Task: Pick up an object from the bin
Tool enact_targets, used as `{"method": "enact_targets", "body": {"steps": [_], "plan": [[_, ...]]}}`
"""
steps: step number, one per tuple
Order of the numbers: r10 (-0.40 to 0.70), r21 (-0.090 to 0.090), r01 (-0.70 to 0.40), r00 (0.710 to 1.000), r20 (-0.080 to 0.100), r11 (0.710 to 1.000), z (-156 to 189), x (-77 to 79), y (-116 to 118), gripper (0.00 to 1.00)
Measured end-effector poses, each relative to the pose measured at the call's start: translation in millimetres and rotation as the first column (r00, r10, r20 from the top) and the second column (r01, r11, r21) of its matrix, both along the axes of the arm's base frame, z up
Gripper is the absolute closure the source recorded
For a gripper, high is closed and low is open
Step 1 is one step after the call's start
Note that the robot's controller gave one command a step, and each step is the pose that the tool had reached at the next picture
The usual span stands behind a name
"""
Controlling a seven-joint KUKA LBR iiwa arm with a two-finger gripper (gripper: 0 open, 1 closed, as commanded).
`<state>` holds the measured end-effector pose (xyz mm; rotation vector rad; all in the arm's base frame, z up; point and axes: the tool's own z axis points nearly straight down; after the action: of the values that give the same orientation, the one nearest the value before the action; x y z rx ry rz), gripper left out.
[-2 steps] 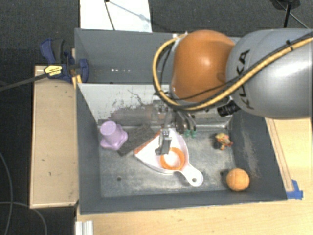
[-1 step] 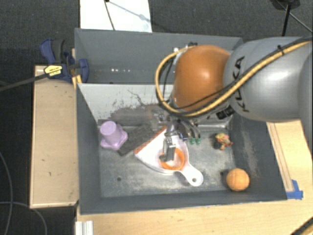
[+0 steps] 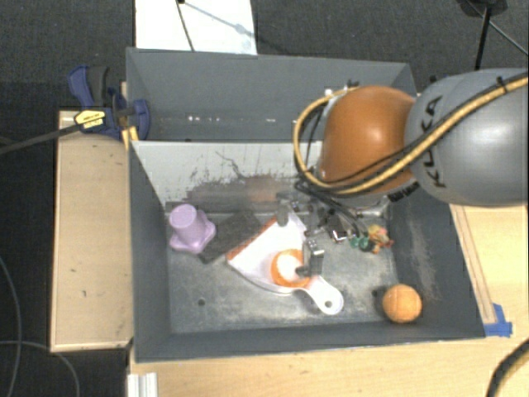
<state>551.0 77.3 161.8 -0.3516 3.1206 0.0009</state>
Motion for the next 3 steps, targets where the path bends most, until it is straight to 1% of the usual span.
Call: {"method": "enact_targets", "body": {"steps": [1, 2, 3], "plan": [[0.132, 0.0, -0.132, 0.991, 0.0, 0.991, -16.6, 3.7, -13.3, 0.0], [0.282, -0.001, -0.282, 0.959, 0.0, 0.959, -87.4, 3.1, -25.3, 0.0], [0.442, -0.004, -0.442, 0.897, 0.006, 0.897, -88.0, 2.7, -22.8, 1.0]]}}
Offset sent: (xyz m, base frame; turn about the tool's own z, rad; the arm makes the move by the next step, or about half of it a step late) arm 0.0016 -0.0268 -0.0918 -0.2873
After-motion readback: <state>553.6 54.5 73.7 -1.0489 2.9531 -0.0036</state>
